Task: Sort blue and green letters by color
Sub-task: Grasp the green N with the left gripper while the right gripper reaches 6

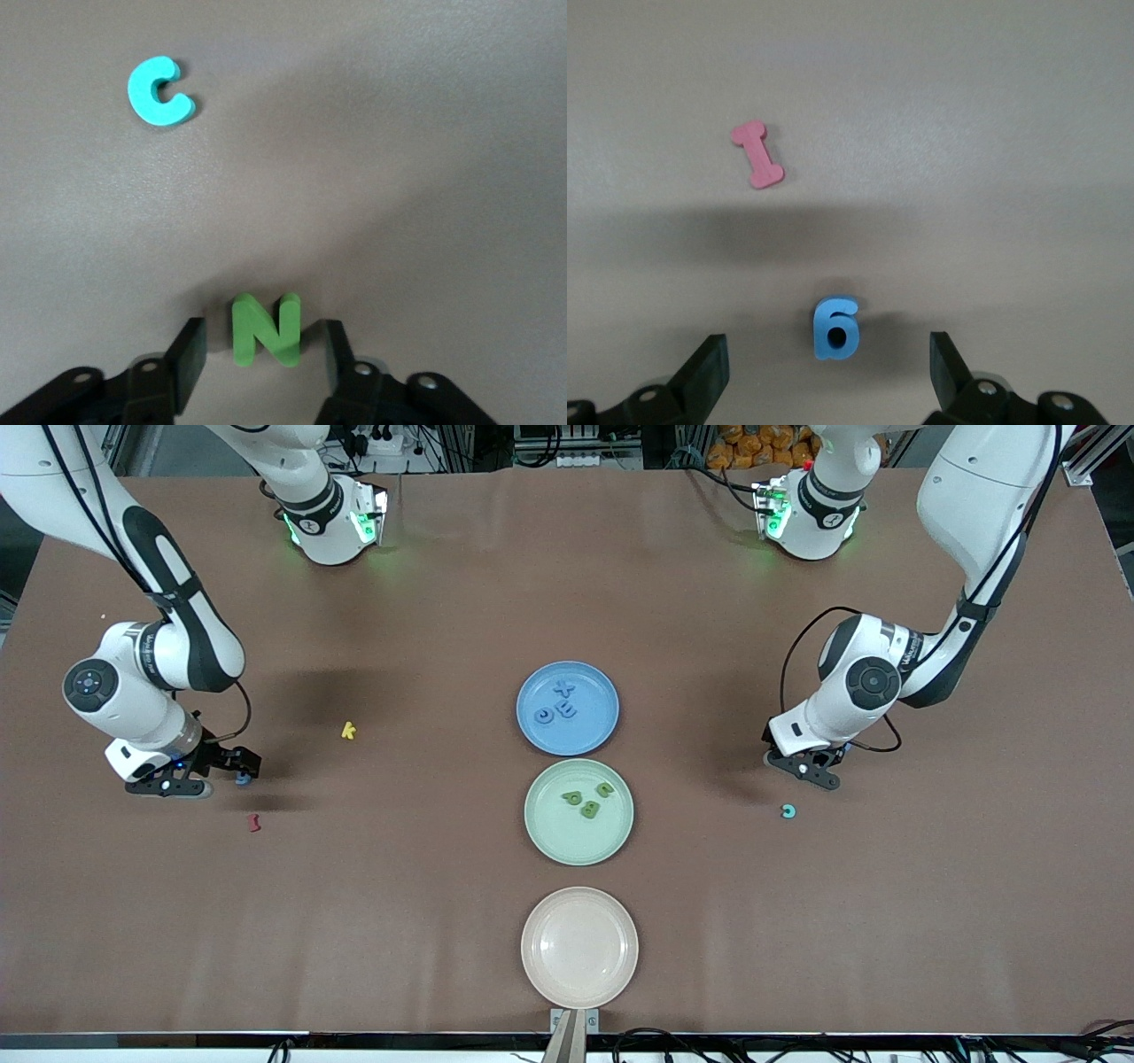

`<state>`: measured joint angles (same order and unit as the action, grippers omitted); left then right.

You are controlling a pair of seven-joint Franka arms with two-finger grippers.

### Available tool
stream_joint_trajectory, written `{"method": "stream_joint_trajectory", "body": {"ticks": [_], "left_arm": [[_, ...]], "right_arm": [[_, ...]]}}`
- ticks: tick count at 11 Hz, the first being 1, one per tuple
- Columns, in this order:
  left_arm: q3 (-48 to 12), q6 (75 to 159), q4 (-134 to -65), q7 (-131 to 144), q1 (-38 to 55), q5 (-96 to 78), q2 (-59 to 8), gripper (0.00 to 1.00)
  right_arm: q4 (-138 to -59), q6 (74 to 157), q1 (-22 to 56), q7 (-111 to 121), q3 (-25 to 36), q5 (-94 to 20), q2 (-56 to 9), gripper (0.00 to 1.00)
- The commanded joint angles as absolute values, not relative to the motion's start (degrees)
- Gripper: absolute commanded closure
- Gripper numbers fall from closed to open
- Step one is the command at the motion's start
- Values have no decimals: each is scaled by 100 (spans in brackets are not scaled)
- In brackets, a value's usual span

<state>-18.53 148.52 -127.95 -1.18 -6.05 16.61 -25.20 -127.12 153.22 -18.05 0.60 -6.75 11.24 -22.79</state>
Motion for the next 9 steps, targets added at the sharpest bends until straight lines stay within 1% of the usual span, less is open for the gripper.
{"method": "stream_joint_trajectory", "body": {"ticks": [1, 2, 3, 4, 5, 6, 7, 8, 9], "left_arm": [[-1863, 14968, -12867, -123, -668, 1784, -2531, 51], [-1863, 14968, -12858, -123, -668, 1784, -2531, 64], [-1863, 14959, -12815, -123, -659, 1784, -2531, 80], [-1881, 14950, -12788, -45, -668, 1775, -2523, 92], [-1890, 14950, -12701, 43, -659, 1758, -2488, 99], [-1916, 14941, -12622, 140, -650, 1758, -2435, 100], [-1933, 14924, -12482, 228, -598, 1714, -2400, 100], [-1995, 14915, -12333, 385, -554, 1705, -2399, 100], [-2265, 14845, -12122, 639, -554, 1696, -2417, 100]], "right_arm": [[-12945, 15740, -1951, 123, -747, 1186, -2338, 0], [-12990, 15785, -2003, 132, -747, 1187, -2338, 0], [-13016, 15872, -2004, 123, -747, 1187, -2373, 0], [-13017, 16004, -2004, 123, -747, 1187, -2451, 0], [-13017, 16109, -2013, 123, -747, 1187, -2530, 0], [-13017, 16145, -2004, 114, -747, 1178, -2575, 3], [-13025, 16146, -2013, 114, -747, 1178, -2575, 13], [-13034, 16137, -2004, 97, -747, 1178, -2575, 33], [-13025, 16111, -2004, 36, -747, 1178, -2566, 56]]}}
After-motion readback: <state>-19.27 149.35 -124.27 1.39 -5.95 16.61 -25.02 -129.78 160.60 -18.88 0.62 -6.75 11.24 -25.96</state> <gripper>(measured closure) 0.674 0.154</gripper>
